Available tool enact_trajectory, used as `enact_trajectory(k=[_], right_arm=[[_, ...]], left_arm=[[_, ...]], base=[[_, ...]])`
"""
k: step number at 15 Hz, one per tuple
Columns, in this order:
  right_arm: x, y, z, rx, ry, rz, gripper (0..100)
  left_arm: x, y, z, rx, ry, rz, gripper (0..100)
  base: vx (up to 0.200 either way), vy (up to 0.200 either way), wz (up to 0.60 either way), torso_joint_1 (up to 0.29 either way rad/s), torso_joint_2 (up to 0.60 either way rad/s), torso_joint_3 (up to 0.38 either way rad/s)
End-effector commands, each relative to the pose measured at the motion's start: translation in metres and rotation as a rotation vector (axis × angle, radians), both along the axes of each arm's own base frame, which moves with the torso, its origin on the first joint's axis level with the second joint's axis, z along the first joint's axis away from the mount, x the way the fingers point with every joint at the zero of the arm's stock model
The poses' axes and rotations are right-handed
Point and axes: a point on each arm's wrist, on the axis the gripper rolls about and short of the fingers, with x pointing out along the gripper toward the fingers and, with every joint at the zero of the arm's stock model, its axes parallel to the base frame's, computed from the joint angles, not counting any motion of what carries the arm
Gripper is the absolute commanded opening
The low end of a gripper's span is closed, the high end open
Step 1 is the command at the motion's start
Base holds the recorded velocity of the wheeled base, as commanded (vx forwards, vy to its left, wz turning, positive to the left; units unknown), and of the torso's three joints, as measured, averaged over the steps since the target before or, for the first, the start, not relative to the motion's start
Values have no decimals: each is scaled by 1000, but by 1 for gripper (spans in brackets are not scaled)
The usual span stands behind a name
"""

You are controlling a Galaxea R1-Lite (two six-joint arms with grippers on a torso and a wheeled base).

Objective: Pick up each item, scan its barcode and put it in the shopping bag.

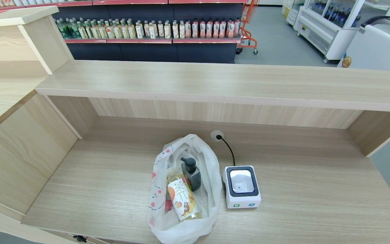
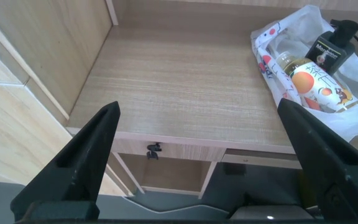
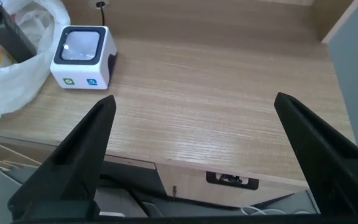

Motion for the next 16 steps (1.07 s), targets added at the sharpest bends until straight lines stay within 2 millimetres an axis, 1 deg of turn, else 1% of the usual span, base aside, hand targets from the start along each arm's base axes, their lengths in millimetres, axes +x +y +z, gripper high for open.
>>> enact_trajectory(k=[1,15,16], right_arm=[[-1,0,-1,4,-11,1,100],[-1,0,-2,24,-2,0,100],[-1,0,-2,24,-2,0,100]], left_arm=[[0,0,0,0,-1,0,100],[0,0,0,0,-1,0,100],[0,0,0,0,-1,0,100]], base=[[0,0,0,0,0,0],[0,0,0,0,0,0],[0,0,-600,2,2,-2]])
